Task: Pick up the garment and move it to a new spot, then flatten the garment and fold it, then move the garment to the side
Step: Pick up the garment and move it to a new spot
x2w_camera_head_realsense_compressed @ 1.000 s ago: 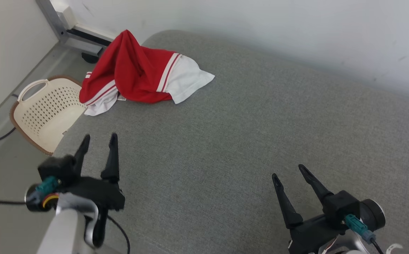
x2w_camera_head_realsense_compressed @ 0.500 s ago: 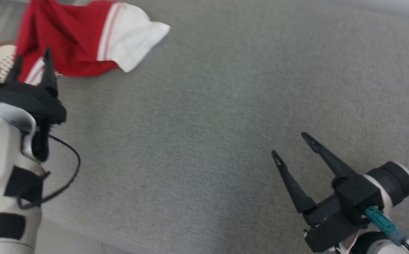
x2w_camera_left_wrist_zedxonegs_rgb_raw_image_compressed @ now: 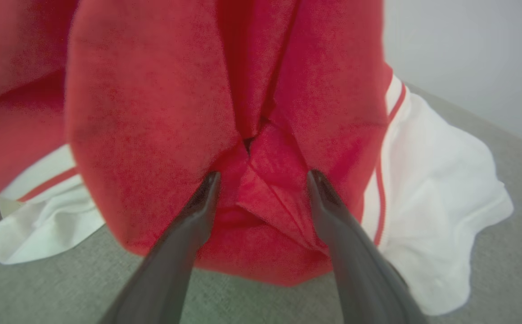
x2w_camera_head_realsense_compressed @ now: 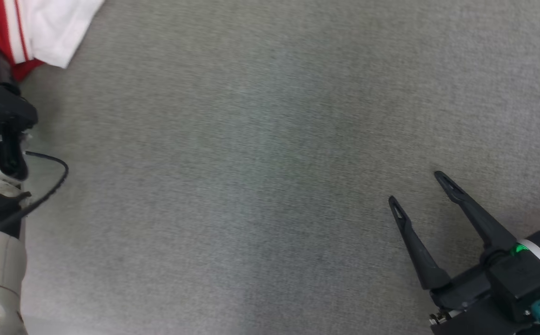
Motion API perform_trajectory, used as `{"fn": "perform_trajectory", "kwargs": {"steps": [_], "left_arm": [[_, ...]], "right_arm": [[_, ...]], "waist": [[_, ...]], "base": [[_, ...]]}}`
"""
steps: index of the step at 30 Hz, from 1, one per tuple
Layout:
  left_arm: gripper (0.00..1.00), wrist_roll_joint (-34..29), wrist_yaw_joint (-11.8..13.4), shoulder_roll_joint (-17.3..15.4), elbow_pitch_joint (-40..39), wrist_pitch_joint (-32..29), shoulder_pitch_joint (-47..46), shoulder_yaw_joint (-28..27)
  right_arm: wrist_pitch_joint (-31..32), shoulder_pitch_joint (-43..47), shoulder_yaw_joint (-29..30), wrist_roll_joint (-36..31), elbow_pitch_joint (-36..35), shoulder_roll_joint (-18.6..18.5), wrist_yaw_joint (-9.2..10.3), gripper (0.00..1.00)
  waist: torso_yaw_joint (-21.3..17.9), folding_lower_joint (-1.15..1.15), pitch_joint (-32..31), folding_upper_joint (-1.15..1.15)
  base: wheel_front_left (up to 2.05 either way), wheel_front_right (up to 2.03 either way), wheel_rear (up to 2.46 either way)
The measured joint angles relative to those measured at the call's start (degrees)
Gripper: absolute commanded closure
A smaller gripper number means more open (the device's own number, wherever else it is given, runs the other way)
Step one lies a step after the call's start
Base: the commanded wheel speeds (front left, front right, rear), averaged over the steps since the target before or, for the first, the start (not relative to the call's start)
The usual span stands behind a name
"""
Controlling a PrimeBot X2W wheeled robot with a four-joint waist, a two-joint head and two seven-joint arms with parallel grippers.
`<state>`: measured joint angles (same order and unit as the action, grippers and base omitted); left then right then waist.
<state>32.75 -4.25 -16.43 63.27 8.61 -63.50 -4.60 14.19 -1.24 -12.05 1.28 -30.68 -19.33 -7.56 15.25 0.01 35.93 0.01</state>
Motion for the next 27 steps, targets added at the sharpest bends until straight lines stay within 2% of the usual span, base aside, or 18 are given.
{"fn": "perform_trajectory", "kwargs": {"steps": [2,3,5,10,17,27], "left_arm": [[0.00,0.35,0.80,-0.24,0.90,1.49,-0.63,-0.53],[0.29,0.75,0.96,-0.36,1.48,1.68,-1.08,-0.79],[1.00,0.88,1.10,-0.43,2.57,1.86,-1.73,-0.65],[1.00,0.64,1.13,-0.55,4.07,3.47,-2.52,-0.21],[1.00,-0.52,-0.82,-1.93,5.14,4.50,-2.26,1.23],[1.00,-3.69,-1.81,-9.49,1.58,1.82,-4.11,5.01]], "right_arm": [[0.00,0.93,0.58,-0.32,-0.64,-0.12,0.00,0.00],[0.01,1.38,0.77,-0.33,-1.07,-0.23,0.00,0.00],[0.03,1.68,1.20,-0.38,-1.60,-0.33,0.00,0.00],[-0.13,1.48,0.36,-0.35,-1.43,-0.58,0.00,0.00],[-2.87,-1.44,-2.55,1.25,2.91,0.31,0.01,0.00],[-10.00,-6.51,-7.19,4.10,14.15,5.53,0.00,0.00]], "waist": [[-0.99,-0.01,1.00,0.00],[-1.41,-0.01,1.47,0.00],[-2.07,-0.01,2.35,0.00],[-2.92,-0.01,3.31,-0.01],[-3.46,-0.01,0.49,-0.01],[-4.69,-0.02,-8.08,-0.01]], "base": [[0.00,0.00,0.00],[0.00,0.00,0.00],[0.00,0.00,0.00],[0.00,0.00,0.00],[0.00,0.00,0.00],[0.00,0.00,0.00]]}}
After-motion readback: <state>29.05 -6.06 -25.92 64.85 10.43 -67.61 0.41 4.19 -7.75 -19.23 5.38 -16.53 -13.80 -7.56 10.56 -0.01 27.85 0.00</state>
